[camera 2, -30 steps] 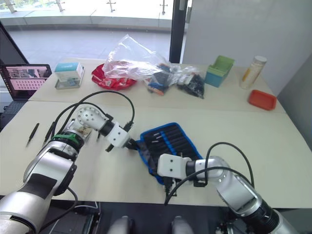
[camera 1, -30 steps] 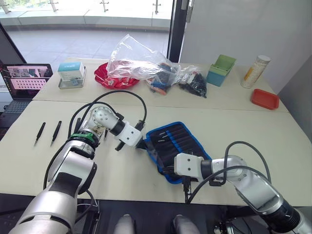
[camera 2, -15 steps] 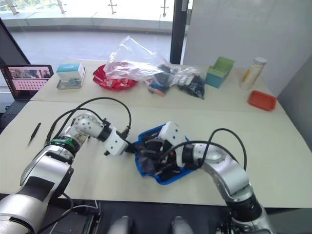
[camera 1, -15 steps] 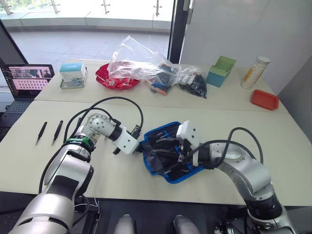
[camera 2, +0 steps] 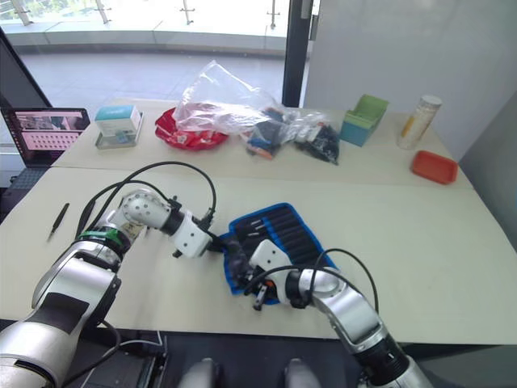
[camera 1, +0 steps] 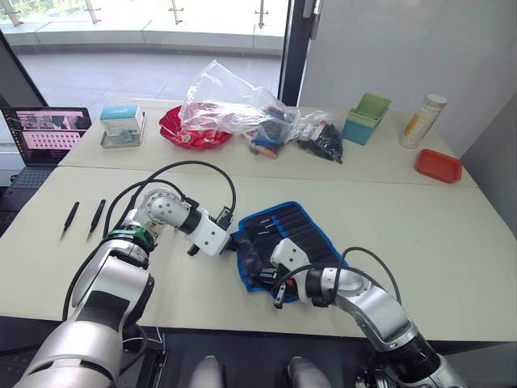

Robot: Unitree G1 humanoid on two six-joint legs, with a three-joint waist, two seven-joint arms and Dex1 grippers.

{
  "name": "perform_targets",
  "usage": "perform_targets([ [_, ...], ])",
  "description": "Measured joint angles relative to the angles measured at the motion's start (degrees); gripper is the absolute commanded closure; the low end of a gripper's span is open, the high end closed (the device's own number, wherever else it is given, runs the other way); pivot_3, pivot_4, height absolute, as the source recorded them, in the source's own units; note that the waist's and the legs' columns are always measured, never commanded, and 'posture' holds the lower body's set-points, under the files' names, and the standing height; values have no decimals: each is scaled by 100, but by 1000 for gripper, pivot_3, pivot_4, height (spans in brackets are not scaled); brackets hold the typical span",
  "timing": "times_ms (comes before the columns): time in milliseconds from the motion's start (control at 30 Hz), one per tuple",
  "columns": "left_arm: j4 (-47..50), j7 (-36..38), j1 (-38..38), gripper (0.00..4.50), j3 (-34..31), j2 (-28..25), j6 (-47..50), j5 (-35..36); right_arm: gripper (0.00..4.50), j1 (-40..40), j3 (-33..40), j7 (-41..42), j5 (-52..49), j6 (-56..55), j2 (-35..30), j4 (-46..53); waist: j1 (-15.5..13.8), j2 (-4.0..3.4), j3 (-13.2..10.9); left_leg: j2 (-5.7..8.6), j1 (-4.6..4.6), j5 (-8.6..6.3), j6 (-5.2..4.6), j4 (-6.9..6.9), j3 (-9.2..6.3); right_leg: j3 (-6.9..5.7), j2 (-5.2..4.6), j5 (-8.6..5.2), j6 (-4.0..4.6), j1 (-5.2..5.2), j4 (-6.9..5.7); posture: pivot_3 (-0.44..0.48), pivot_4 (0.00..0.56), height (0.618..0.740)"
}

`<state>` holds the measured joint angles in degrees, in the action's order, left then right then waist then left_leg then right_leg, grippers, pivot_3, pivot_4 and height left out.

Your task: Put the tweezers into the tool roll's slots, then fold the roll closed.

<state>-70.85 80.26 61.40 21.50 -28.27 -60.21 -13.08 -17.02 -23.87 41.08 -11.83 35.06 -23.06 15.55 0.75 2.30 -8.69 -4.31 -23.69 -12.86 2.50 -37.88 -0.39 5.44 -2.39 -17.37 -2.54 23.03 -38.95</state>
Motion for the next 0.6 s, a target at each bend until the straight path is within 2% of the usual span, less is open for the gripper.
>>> perform_targets([
  [133, 19, 566, 0, 2770, -206, 24, 463, 326, 4500, -14, -48, 11, 17, -106, 19, -112, 31, -1, 1, 0, 6, 0, 0, 1, 0, 0, 1, -1, 0, -1, -3, 0, 150, 723],
  [200, 59, 924, -12, 1995, -289, -4, 1025, 537, 4500, -27, -60, 17, 17, -133, 27, -144, 45, -1, 2, -1, 9, 0, 0, 1, 0, 1, 2, -1, 0, -3, -4, 0, 150, 723],
  [233, 91, 1018, -30, 1800, -277, -48, 1322, 628, 4500, -35, -66, 19, 17, -135, 35, -155, 51, -1, 2, -1, 11, 0, 0, 1, 0, 1, 2, -1, 0, -5, -4, 0, 150, 723],
  [267, 197, 1083, -63, 1403, -146, -150, 1856, 813, 4500, -51, -82, 23, 19, -147, 39, -170, 65, -1, 2, -1, 12, 0, 0, 1, -2, 1, 3, -1, -1, -6, -5, 0, 150, 723],
  [333, 472, 1152, -142, 1403, 92, -367, 2797, 1231, 4500, -66, -107, 40, 40, -191, 39, -189, 88, -1, 2, -1, 12, 0, -1, 2, -5, 1, 3, -3, -2, -6, -6, 0, 150, 723],
  [433, 1111, 1190, -395, 1403, 117, -513, 4263, 2095, 4500, -78, -106, 61, 54, -203, 20, -199, 107, -1, 2, -1, 6, -1, -1, 2, -14, -5, 3, -3, -3, -8, -8, 0, 150, 723],
  [600, 2174, 1144, -589, 2873, -583, -390, 6246, 3077, 4500, -91, -106, 67, 89, -203, 21, -200, 102, -1, 2, -1, 7, -1, -1, 1, -18, -9, 3, -3, -3, -9, -7, 0, 150, 723],
])
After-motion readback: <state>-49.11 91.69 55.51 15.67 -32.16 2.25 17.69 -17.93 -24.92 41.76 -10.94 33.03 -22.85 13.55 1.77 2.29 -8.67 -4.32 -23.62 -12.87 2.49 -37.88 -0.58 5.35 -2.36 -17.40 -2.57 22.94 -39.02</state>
